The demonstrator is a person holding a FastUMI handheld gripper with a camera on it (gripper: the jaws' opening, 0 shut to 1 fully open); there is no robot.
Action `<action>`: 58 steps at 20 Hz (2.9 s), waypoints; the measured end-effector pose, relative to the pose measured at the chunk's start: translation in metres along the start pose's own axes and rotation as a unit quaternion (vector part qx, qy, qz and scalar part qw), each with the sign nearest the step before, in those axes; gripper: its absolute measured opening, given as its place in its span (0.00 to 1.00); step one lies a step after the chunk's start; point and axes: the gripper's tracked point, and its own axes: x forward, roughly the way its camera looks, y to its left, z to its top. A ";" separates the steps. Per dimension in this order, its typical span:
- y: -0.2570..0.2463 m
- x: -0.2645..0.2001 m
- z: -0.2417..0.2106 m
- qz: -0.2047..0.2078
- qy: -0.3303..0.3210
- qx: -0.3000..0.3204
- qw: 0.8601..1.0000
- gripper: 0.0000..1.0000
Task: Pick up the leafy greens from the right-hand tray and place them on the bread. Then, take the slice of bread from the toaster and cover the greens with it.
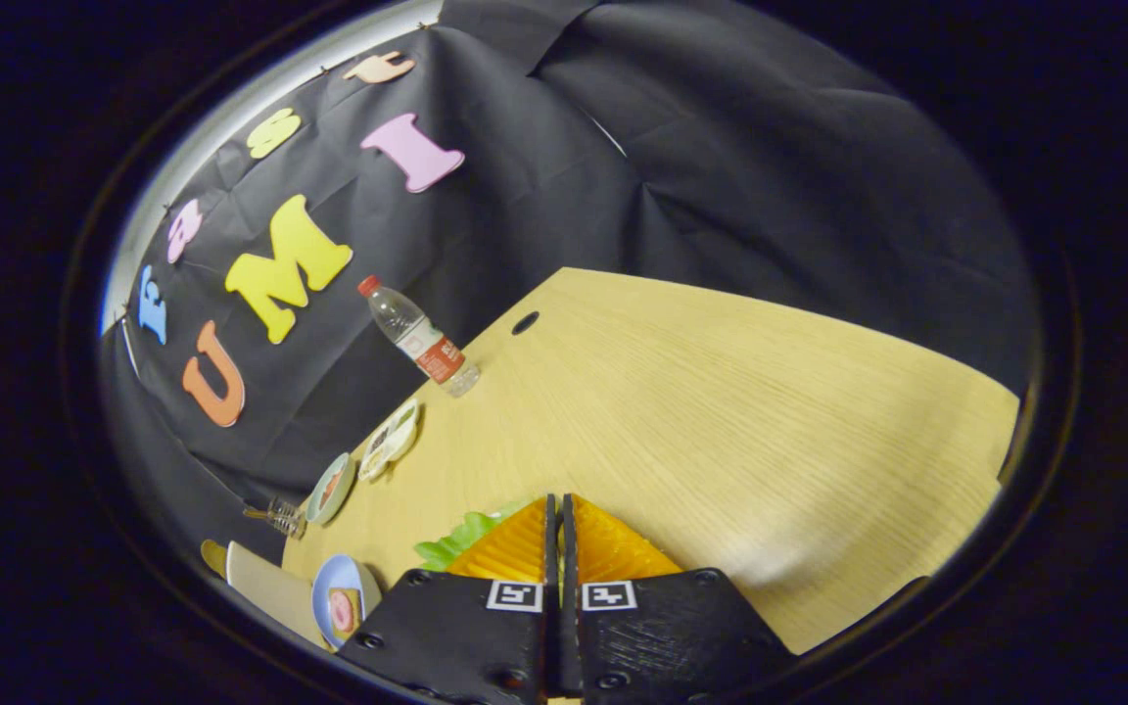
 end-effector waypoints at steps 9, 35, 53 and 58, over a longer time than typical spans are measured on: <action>0.064 -0.049 0.015 0.046 -0.057 -0.024 0.997 0.00; 0.321 -0.059 -0.164 0.181 0.001 -0.051 0.982 0.00; 0.219 -0.040 -0.139 0.046 -0.055 -0.173 0.982 0.48; 0.248 -0.076 -0.107 0.053 -0.133 -0.225 0.964 0.83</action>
